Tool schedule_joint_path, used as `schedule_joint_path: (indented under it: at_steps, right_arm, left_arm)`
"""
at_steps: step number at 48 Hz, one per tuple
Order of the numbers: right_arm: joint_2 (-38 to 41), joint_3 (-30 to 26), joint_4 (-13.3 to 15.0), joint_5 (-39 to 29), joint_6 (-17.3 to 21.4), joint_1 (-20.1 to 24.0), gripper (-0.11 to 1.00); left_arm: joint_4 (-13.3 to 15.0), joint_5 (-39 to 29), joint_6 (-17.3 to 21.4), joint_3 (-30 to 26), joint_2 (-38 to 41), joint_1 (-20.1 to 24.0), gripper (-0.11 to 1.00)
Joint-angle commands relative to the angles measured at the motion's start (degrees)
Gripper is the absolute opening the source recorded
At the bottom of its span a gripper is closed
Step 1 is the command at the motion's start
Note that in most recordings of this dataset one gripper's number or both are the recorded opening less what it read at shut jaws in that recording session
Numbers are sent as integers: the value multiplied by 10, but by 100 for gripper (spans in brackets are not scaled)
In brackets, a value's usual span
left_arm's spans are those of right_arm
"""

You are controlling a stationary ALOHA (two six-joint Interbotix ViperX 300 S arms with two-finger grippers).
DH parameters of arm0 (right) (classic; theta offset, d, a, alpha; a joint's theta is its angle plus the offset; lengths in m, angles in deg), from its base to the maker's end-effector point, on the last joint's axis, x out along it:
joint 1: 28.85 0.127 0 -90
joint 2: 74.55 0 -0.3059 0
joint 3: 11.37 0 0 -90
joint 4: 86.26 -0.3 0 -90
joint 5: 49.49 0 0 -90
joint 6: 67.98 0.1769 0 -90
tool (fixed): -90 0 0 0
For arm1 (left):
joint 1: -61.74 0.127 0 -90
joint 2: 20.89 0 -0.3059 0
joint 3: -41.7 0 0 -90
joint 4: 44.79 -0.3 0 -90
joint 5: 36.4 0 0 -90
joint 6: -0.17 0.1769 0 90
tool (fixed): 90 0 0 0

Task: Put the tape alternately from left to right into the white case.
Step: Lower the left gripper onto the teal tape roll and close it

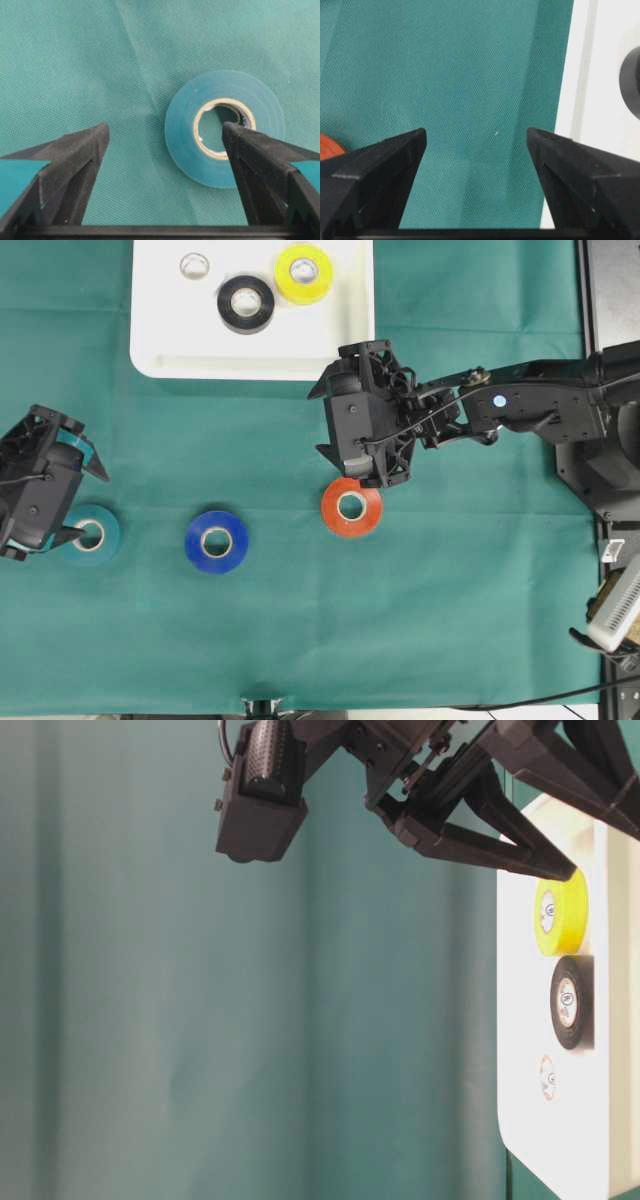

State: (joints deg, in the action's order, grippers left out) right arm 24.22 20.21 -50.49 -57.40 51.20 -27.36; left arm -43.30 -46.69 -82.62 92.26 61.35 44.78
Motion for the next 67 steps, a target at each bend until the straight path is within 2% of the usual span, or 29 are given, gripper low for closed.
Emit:
schedule_joint_path:
  at_steps: [1,40,56,61,64,67]
  right_arm:
    - [-15,-5,-1,4,0,1,85]
    - [-15,3,-1,4,1,1,85]
    - [-15,3,-1,4,1,1,85]
    - [-15,3,-2,4,1,1,85]
    - [-15,3,-1,4,1,2,85]
    - [-15,3,-1,4,1,1,85]
  left_arm:
    - [1,2,-1,-4,-9,-3,98]
    - [1,71,-1,-22,102,-9,98]
    - [1,78,-1,-25,104,-15,96]
    - [1,78,-2,-26,100,-16,87]
    - [1,78,-2,-27,98,-18,73]
    - [1,76,-2,-27,93,-21,54]
